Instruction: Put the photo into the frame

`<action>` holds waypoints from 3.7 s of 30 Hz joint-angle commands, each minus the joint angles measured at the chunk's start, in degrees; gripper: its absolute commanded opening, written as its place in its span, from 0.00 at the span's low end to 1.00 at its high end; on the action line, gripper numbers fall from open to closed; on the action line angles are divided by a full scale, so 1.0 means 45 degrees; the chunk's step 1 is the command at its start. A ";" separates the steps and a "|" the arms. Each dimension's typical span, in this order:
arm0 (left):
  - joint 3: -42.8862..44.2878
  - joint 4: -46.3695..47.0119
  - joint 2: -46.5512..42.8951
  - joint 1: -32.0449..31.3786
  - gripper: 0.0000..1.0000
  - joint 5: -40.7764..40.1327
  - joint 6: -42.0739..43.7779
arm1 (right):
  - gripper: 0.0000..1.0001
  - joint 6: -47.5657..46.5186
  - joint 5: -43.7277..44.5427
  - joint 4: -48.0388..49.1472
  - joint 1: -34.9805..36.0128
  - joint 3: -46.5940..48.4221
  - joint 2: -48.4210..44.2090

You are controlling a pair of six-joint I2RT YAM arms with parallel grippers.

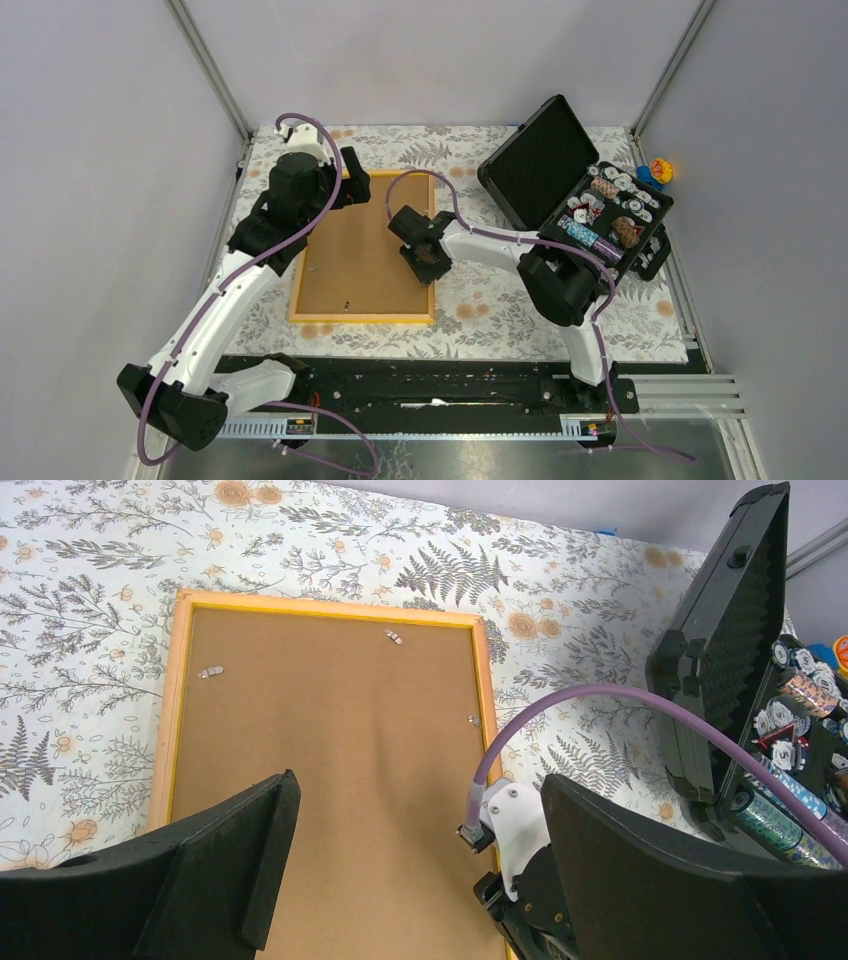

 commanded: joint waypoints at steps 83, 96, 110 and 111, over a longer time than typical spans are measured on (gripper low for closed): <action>-0.0802 0.1241 -0.1724 -0.0046 0.99 -0.1516 0.0026 | 0.98 1.0554 0.0817 0.2398 -0.0488 -0.3043 -0.1658; -0.0801 0.1231 -0.1690 -0.0046 0.99 -0.1484 0.0040 | 0.48 0.9087 0.0850 0.2335 -0.0489 -0.2632 -0.0739; -0.0806 0.1254 -0.1568 -0.0046 0.99 -0.1344 0.0010 | 0.28 0.1887 0.4078 0.2672 -0.1478 -0.1666 -0.0824; -0.0815 0.1262 -0.1568 -0.0046 0.99 -0.1378 0.0019 | 0.30 0.1751 0.3917 0.2644 -0.1683 -0.1585 -0.0870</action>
